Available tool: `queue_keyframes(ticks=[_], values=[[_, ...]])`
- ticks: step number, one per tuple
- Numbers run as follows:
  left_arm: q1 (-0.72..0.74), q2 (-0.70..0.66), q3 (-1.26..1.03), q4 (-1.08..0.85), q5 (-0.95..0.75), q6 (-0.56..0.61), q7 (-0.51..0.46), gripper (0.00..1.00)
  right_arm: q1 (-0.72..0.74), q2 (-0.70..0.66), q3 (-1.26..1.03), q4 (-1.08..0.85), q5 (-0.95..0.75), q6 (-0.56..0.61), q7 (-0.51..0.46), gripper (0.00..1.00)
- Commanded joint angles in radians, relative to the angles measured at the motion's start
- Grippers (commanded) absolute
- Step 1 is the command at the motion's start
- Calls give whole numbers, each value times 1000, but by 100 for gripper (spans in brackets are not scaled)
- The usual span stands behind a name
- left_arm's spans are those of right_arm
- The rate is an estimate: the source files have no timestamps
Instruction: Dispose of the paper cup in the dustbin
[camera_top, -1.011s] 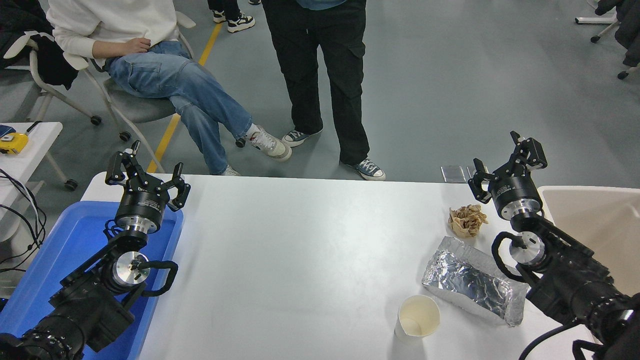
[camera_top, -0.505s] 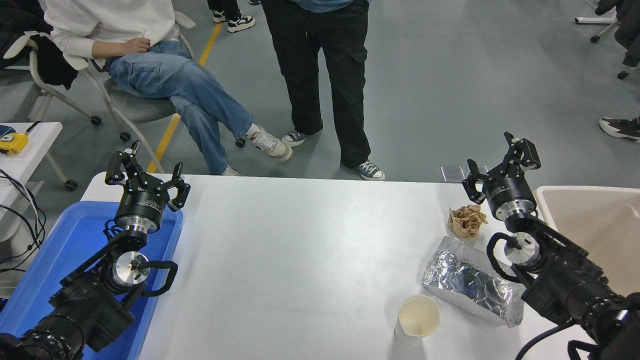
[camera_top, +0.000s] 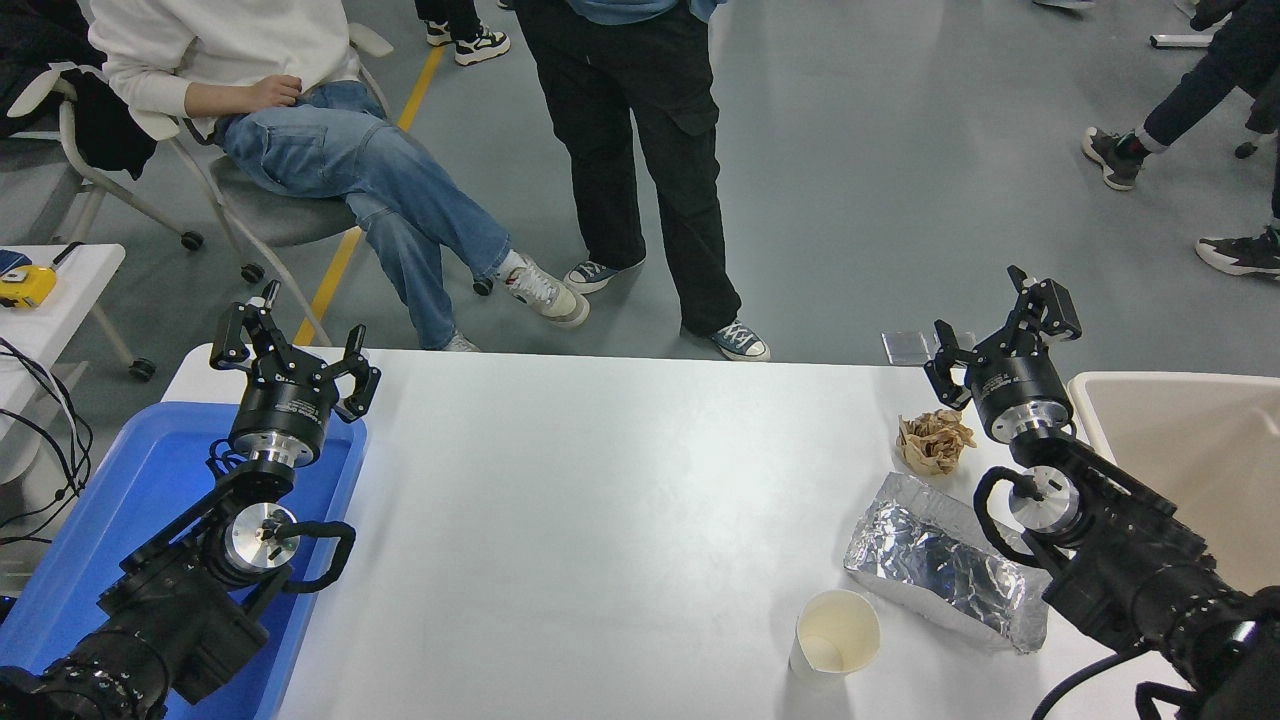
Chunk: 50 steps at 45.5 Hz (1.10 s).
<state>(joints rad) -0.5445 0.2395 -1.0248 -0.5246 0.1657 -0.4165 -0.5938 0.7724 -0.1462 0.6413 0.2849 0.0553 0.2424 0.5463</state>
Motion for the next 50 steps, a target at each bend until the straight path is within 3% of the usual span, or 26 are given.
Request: queue_keyframes(ticks=[1, 21, 34, 50], values=[[0, 1, 0, 0, 0, -1, 0, 100, 1, -3, 3, -4, 0, -2, 1, 100], [0, 0, 0, 0, 0, 1, 0, 100, 2, -35, 21, 19, 6, 1, 3, 100], [0, 1, 0, 0, 0, 1, 0, 100, -19, -237, -46, 338, -26, 47, -71, 100], [0, 1, 0, 0, 0, 1, 0, 100, 11, -380, -233, 542, -465, 6, -80, 100]])
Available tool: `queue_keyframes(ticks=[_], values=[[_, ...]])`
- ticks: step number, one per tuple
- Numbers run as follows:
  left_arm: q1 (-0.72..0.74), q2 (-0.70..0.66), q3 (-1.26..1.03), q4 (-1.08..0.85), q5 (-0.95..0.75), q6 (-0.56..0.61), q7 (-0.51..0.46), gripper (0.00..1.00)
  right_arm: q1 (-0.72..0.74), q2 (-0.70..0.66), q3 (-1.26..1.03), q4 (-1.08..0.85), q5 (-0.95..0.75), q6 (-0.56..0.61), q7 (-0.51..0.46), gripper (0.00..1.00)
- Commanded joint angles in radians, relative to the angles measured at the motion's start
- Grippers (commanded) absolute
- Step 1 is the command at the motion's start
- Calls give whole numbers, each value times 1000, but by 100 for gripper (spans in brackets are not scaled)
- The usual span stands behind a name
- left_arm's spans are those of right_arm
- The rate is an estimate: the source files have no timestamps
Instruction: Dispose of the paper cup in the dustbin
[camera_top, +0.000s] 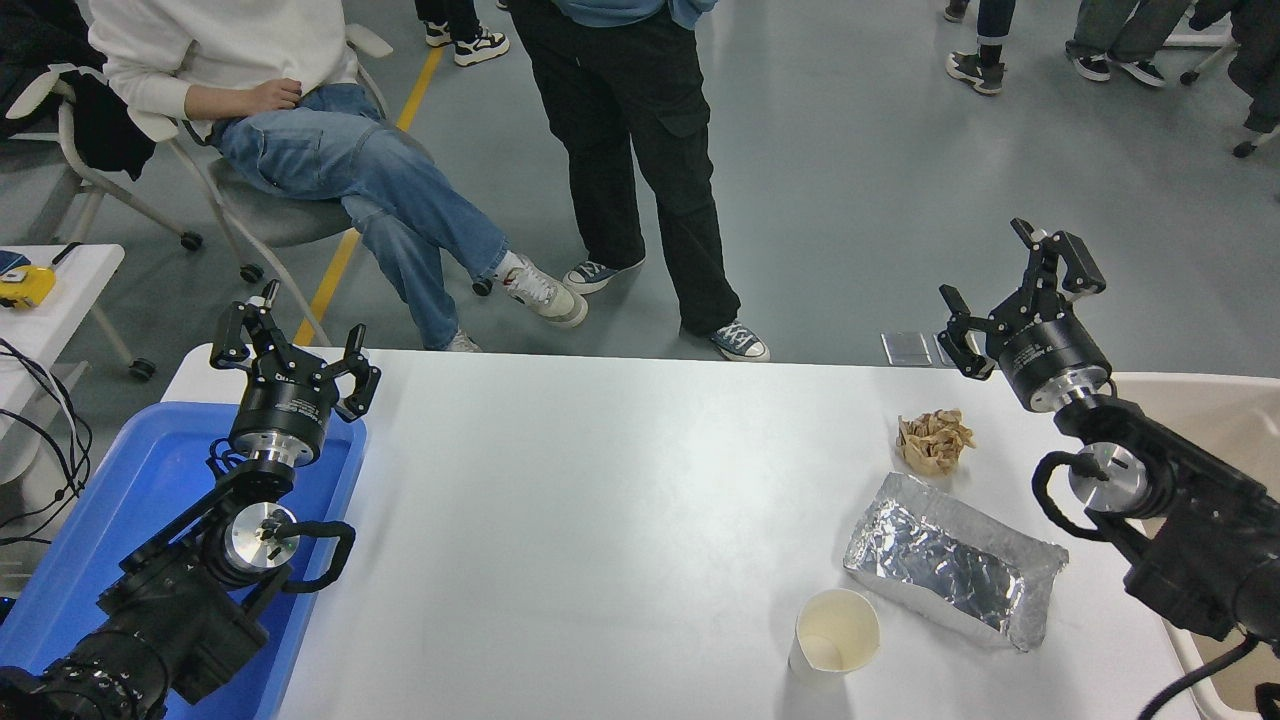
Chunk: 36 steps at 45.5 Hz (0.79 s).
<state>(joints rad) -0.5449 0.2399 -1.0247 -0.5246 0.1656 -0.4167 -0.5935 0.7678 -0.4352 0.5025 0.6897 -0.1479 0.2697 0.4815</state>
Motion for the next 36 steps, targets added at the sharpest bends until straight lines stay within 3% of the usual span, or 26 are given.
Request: queue_keyframes(ticks=[1, 15, 25, 36], values=[[0, -1, 0, 0, 0, 0, 0, 100, 24, -99, -104, 149, -287, -21, -17, 100], [0, -1, 0, 0, 0, 0, 0, 100, 76, -218, -205, 502, -541, -26, -221, 100], [0, -1, 0, 0, 0, -1, 0, 100, 87, -244, -245, 605, -669, -23, -276, 100], [0, -1, 0, 0, 0, -1, 0, 100, 105, -257, -337, 651, -1033, -23, -274, 100]])
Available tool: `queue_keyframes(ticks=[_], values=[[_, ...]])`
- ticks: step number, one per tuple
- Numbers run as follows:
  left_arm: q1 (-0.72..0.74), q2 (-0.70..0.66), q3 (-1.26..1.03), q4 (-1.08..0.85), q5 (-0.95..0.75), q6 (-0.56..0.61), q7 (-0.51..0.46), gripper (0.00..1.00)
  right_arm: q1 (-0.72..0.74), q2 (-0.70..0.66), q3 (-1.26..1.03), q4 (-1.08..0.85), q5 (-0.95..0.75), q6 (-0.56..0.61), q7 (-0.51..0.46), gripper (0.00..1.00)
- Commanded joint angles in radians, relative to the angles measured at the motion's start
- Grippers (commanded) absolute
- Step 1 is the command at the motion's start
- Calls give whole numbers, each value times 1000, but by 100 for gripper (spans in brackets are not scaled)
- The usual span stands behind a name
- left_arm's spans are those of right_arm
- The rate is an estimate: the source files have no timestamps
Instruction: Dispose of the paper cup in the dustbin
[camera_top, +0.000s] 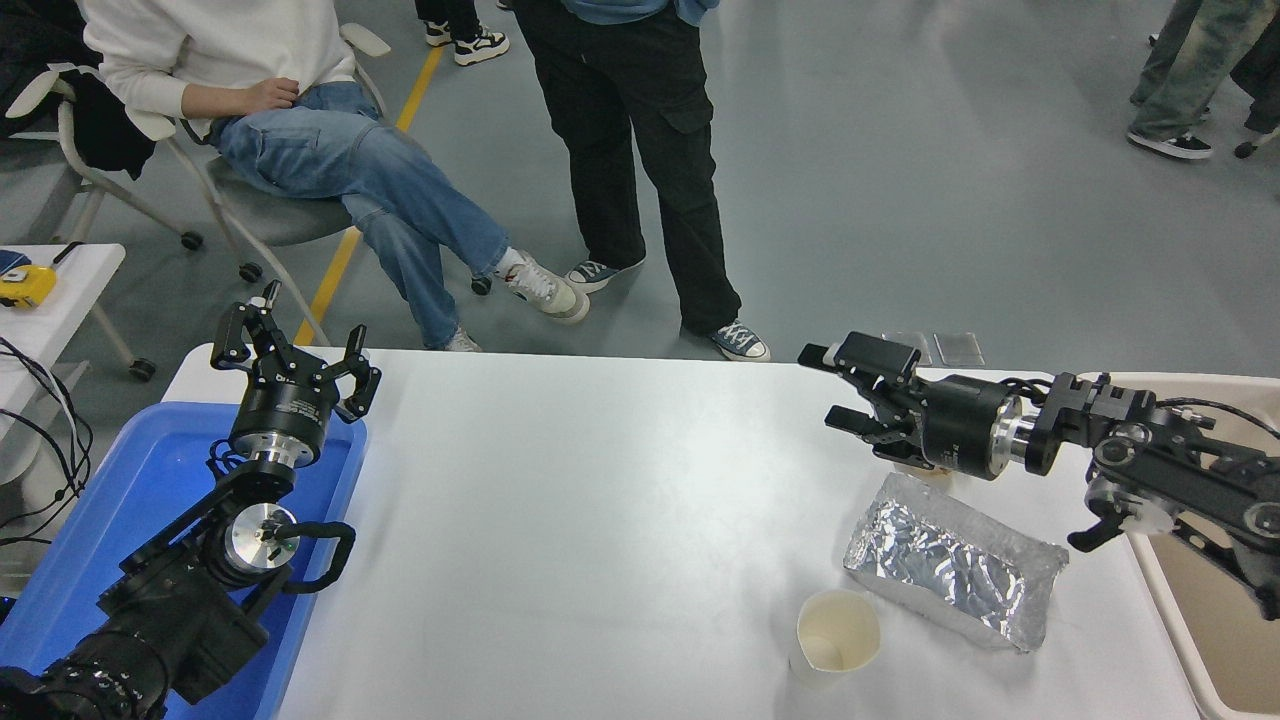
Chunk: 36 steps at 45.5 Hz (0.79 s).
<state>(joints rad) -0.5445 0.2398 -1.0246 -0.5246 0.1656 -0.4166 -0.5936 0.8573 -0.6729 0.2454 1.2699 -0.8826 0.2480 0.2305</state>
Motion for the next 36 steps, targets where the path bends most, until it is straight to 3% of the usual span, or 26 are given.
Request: queue_keyframes(ticks=[1, 9, 19, 36], values=[[0, 0, 0, 0, 0, -1, 0, 100, 17, -19, -87, 71, -329, -1, -23, 100], [0, 0, 0, 0, 0, -1, 0, 100, 35, -17, -158, 72, -561, -3, -22, 100], [0, 1, 0, 0, 0, -1, 0, 100, 127, -50, -317, 91, -582, -1, -14, 100], [0, 1, 0, 0, 0, -1, 0, 100, 172, -71, -402, 166, -628, -1, -16, 100]])
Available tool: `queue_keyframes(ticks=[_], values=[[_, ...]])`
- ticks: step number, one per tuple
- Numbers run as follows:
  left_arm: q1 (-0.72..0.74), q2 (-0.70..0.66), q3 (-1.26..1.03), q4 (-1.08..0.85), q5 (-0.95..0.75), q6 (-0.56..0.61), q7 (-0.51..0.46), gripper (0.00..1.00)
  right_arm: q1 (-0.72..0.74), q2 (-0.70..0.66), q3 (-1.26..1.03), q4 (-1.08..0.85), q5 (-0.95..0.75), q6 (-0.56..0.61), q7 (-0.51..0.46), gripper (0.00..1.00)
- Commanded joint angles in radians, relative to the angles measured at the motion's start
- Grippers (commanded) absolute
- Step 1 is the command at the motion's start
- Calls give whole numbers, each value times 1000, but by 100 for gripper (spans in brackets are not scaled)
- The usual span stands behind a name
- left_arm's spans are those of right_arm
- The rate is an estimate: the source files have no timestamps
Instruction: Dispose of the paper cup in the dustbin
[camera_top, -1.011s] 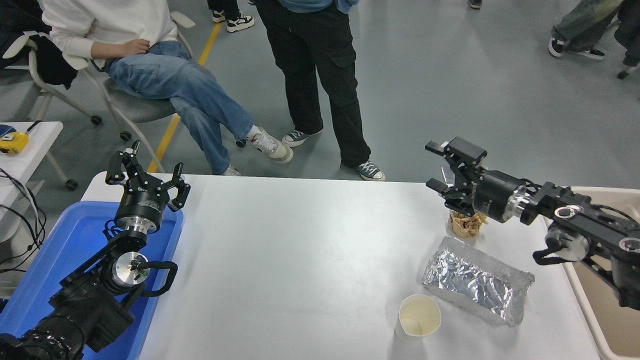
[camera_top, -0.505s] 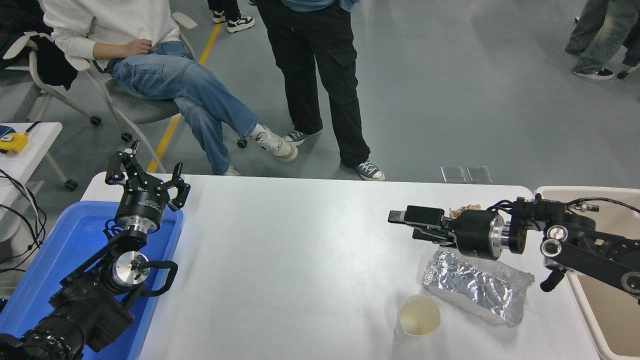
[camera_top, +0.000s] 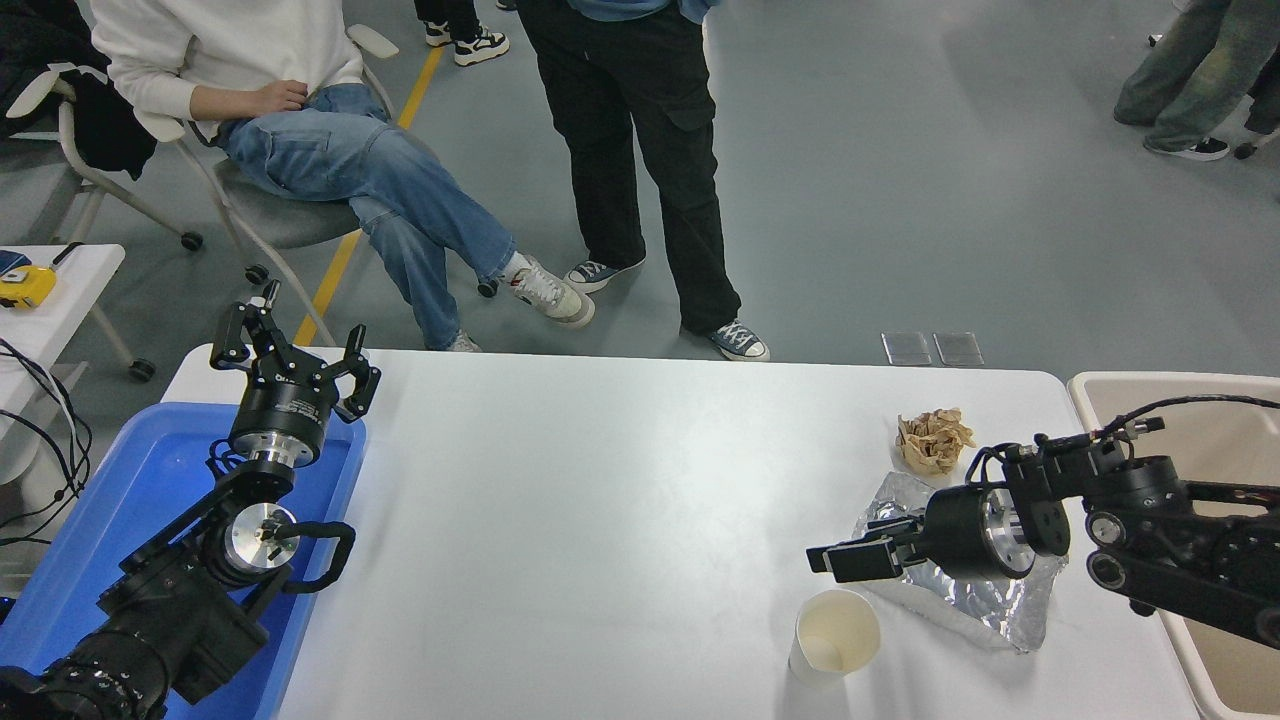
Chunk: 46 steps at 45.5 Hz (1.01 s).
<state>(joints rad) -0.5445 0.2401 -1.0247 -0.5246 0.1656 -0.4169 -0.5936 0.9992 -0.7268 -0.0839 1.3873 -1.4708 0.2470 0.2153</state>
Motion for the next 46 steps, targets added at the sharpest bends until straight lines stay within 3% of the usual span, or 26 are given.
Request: queue_keyframes(ticks=[1, 34, 46], values=[[0, 1, 0, 0, 0, 0, 0, 100, 30, -17, -74, 52, -42, 0, -1, 100], [0, -1, 0, 0, 0, 0, 0, 100, -7, 72, -114, -36, -85, -9, 1, 100], [0, 1, 0, 0, 0, 1, 0, 100, -2, 72, -116, -40, -85, -9, 18, 93]])
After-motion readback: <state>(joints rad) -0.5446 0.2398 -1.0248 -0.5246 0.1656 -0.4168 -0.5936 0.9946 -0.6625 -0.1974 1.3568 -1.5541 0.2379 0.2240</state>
